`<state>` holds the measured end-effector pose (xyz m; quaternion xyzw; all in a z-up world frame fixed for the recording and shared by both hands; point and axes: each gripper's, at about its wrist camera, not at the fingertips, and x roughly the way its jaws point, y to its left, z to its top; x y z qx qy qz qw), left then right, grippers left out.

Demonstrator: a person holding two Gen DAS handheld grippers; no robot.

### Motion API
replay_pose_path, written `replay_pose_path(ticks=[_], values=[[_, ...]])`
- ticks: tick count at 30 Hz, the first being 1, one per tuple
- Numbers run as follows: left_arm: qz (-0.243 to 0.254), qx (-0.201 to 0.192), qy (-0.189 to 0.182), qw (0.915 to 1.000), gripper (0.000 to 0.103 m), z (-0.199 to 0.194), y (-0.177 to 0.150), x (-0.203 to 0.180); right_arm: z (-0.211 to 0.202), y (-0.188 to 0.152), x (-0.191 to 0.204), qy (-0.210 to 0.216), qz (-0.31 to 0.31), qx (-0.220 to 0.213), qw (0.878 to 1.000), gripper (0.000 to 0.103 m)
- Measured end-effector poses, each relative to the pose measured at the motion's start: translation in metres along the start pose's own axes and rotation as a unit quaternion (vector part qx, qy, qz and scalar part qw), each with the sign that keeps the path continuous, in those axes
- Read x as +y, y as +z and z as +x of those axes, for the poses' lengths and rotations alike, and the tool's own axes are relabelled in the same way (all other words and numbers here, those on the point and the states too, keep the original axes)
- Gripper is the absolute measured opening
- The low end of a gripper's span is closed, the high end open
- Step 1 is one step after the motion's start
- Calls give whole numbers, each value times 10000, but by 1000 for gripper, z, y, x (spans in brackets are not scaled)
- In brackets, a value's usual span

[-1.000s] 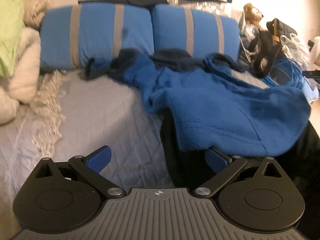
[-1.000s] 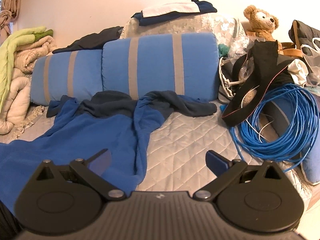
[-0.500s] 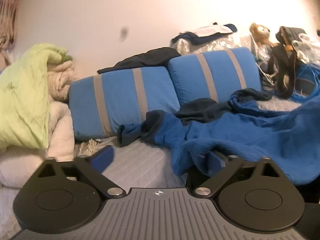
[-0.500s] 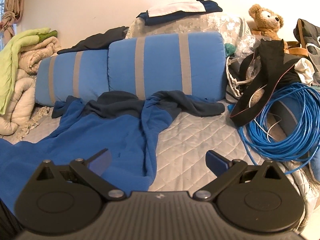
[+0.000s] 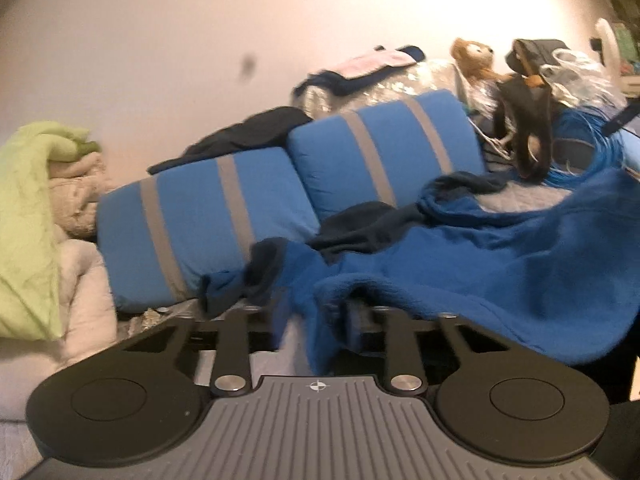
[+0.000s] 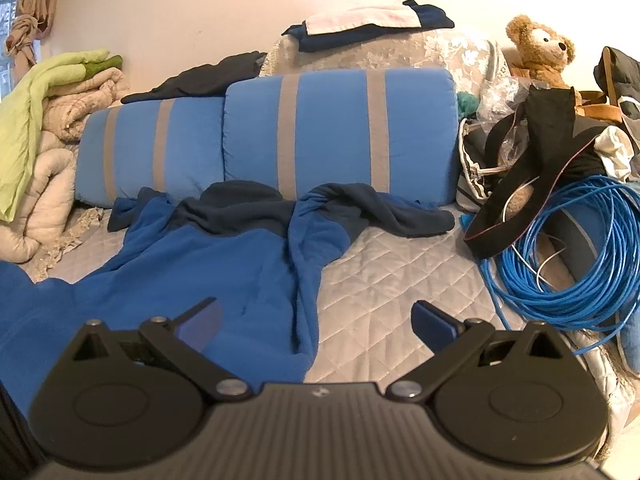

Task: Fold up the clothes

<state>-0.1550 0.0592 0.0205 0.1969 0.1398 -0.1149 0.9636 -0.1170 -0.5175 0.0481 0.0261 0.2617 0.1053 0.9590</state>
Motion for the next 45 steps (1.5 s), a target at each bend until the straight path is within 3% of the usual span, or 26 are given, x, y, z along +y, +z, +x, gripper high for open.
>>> replay_pose_path(ticks=[1, 14, 25, 32, 39, 45], values=[[10, 24, -38, 10000, 10, 1, 1, -1, -1, -1, 0, -3, -2, 6, 10000, 103], [194, 128, -17, 9997, 9, -1, 16, -7, -26, -19, -7, 43, -439, 33, 9990, 103], [55, 223, 62, 9997, 9, 7, 21, -1, -51, -68, -1, 205, -1285, 271, 9911, 103], [-21, 281, 112, 9995, 9, 7, 21, 5, -31, -113, 27, -422, -2192, 369, 9741, 103], [-66, 315, 129, 9994, 9, 6, 21, 7, -36, -114, 45, -1083, -2342, -530, 9647, 98], [-55, 310, 127, 9994, 9, 7, 23, 7, -29, -110, 69, -1368, -3137, -801, 9362, 82]])
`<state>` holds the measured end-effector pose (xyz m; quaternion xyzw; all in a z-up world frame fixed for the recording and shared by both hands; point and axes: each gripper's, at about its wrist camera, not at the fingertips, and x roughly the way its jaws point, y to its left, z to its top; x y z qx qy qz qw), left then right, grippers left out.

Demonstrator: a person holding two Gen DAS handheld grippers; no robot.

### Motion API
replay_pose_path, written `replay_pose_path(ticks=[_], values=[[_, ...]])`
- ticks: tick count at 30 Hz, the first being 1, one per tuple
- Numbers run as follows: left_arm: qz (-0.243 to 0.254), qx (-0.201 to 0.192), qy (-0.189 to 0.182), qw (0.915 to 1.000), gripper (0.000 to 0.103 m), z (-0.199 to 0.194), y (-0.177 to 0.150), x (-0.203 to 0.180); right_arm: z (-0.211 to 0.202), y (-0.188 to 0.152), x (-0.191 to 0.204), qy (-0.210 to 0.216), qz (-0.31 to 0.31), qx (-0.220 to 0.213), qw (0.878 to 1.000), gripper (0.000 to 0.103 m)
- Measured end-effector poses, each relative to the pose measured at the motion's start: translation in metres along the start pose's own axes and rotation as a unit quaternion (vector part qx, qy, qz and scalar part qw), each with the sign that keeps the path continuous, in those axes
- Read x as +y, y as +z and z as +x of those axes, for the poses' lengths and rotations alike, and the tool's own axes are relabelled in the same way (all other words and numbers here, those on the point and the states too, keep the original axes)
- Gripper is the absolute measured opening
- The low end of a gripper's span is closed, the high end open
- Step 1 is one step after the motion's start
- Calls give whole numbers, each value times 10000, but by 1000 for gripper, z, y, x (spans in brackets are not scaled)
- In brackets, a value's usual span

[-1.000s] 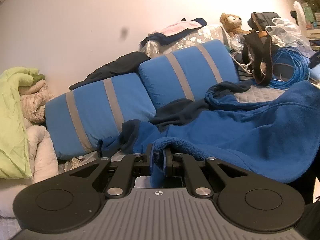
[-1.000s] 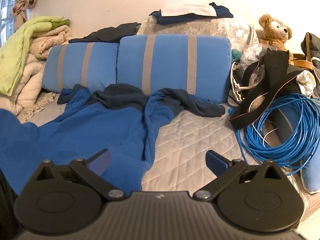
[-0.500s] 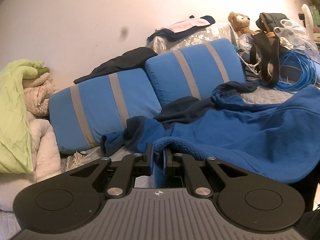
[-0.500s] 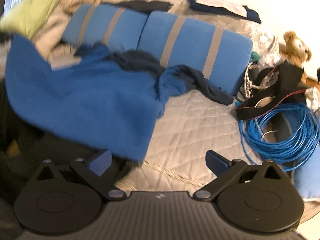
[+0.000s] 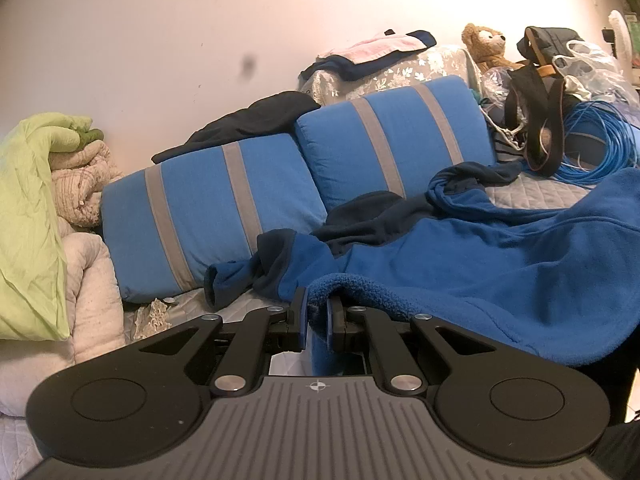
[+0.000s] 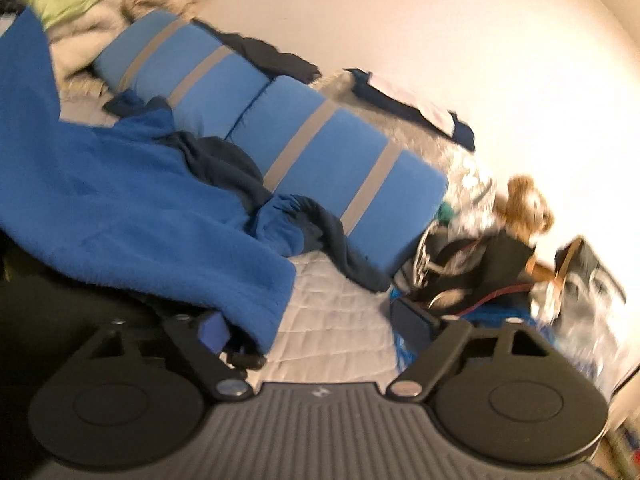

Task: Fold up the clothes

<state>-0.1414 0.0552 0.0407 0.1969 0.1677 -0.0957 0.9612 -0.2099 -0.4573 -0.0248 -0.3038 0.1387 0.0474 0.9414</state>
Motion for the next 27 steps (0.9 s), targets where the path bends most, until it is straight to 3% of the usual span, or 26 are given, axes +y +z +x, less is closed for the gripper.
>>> replay_pose_path(ticks=[3, 7, 9, 10, 21, 25, 27], values=[[3, -7, -5, 10000, 9, 0, 0, 0, 3, 7, 10, 46, -348, 32, 9994, 68], [12, -5, 12, 10000, 9, 0, -1, -1, 4, 14, 19, 242, -668, 176, 9973, 39], [15, 13, 41, 10000, 10, 0, -2, -1, 4, 17, 22, 329, -747, 257, 9963, 31], [16, 23, 56, 10000, 10, 0, -3, -1, 5, 18, 23, 352, -760, 285, 9961, 16], [139, 230, 647, 9975, 13, 0, -23, -2, 13, 27, -15, 73, 15, 493, 9988, 14], [-90, 258, 794, 9965, 36, 0, -32, 3, 19, 28, -28, 82, 311, 582, 9978, 14], [-266, 233, 829, 9959, 40, -1, -35, 6, 22, 28, -29, 95, 291, 611, 9977, 14]])
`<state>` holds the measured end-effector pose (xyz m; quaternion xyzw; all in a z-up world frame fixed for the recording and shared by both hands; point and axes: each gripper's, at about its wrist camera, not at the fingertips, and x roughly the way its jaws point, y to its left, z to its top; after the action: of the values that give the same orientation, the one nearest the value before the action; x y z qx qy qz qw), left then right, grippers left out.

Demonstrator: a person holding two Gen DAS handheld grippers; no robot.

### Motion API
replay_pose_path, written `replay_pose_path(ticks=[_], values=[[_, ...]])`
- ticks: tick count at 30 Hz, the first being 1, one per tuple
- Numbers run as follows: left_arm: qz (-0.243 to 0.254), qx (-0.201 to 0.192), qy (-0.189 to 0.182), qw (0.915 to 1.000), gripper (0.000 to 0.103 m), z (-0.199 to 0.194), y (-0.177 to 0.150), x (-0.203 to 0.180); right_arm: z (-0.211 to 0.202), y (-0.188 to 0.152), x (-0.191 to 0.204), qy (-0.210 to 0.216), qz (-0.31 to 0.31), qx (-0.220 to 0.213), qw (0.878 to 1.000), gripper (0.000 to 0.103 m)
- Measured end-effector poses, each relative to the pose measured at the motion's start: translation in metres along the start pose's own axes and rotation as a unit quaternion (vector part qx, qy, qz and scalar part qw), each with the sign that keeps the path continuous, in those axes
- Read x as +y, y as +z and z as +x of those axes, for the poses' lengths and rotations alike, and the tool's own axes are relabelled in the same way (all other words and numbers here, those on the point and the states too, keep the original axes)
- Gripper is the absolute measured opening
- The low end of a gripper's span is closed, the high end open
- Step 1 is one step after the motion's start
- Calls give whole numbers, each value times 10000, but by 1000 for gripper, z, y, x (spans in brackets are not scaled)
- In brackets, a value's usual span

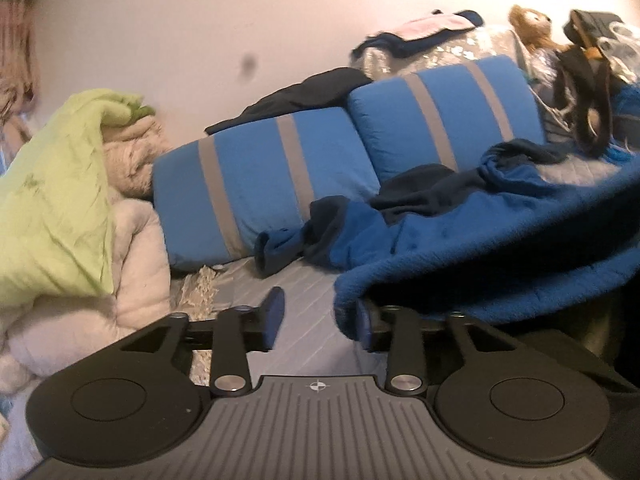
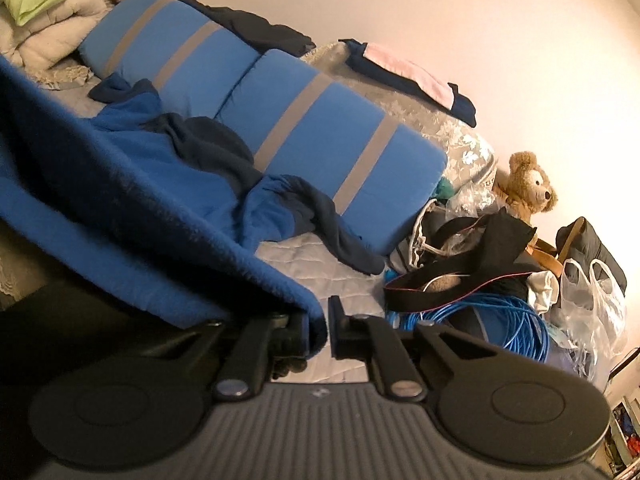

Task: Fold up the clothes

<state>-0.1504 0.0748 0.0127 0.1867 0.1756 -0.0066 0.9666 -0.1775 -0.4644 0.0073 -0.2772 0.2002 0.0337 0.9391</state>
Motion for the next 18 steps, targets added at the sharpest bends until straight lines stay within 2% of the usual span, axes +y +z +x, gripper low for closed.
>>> replay_pose_path(ticks=[5, 7, 9, 11, 13, 18], values=[[-773, -38, -33, 9970, 45, 2, -4, 11, 7, 4, -2, 29, -84, 42, 10000, 14], [-1168, -29, -16, 9932, 51, 4, -5, 15, 9, 6, -3, 37, -106, 49, 9999, 14], [-1598, -18, 25, 9871, 50, 7, -6, 19, 11, 8, -3, 37, -126, 52, 9999, 15], [-1657, -76, 23, 9861, 40, 7, -5, 18, 12, 9, -4, 32, -101, 76, 9999, 15], [-1530, -113, -145, 9881, 12, 7, -2, 13, 13, 9, -4, 31, -88, 100, 9999, 15], [-1175, -139, -170, 9928, 9, 5, 5, 10, 12, 8, -5, 57, -93, 162, 9998, 17]])
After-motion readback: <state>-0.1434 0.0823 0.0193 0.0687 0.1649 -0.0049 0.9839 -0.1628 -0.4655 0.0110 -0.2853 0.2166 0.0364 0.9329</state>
